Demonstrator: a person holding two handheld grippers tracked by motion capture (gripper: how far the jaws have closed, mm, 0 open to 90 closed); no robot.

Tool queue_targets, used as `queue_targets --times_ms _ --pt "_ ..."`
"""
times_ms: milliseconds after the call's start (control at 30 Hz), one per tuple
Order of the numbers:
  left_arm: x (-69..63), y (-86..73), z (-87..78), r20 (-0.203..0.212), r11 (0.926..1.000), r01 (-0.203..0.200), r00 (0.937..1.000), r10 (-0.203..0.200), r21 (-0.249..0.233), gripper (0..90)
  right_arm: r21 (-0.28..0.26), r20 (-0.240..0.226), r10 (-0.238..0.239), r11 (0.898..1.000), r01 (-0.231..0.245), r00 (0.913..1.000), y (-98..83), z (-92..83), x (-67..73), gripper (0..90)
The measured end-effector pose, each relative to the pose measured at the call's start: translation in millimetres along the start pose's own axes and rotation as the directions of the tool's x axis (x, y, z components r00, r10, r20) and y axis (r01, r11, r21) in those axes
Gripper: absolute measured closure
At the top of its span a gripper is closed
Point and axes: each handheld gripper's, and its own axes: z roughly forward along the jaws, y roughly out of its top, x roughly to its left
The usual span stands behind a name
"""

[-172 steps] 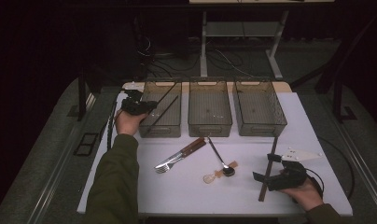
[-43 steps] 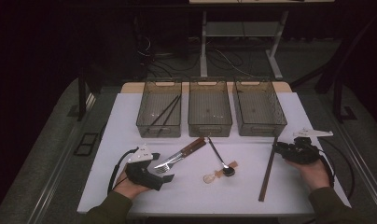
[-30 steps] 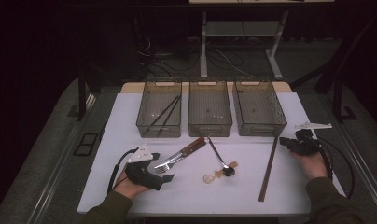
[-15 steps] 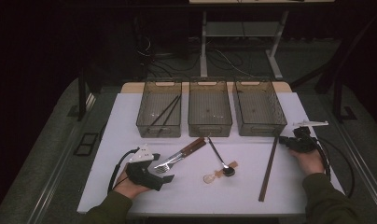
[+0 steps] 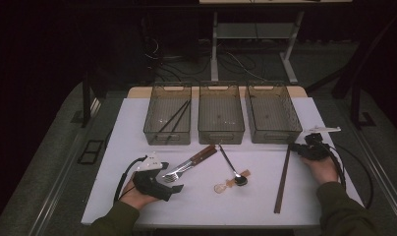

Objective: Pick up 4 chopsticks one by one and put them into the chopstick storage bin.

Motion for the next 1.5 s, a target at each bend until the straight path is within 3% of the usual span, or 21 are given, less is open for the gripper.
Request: queue_targets --times_ms 133,467,867,1167,1500 --pt "-0.2 -0.3 0.6 0.001 1.0000 0.005 1.0000 -0.005 0.003 1.3 0.000 -0.007 0.002 1.000 -0.002 1.0000 0.1 0.4 0.8 89.5" --pt "-0.1 -0.5 1.1 -0.003 0.9999 0.004 1.0000 -0.004 0.009 1.3 -0.003 -0.023 -0.054 0.999 0.054 0.9983 3.2 5.3 11.8 89.5" --pt "0.4 -0.9 2.0 -0.007 0.9998 0.005 1.0000 -0.005 0.017 1.2 -0.002 -0.042 -0.069 0.998 0.069 0.9967 5.6 8.9 20.0 89.5" --pt "0.6 -1.2 2.3 -0.008 0.9998 0.005 1.0000 -0.005 0.021 1.3 0.007 -0.066 -0.113 0.994 0.113 0.9914 12.3 15.6 33.5 89.5" --pt "0.0 -1.0 2.4 -0.004 0.9998 0.005 1.0000 -0.004 0.021 1.2 0.005 -0.089 -0.127 0.992 0.128 0.9879 15.0 19.8 42.8 89.5"
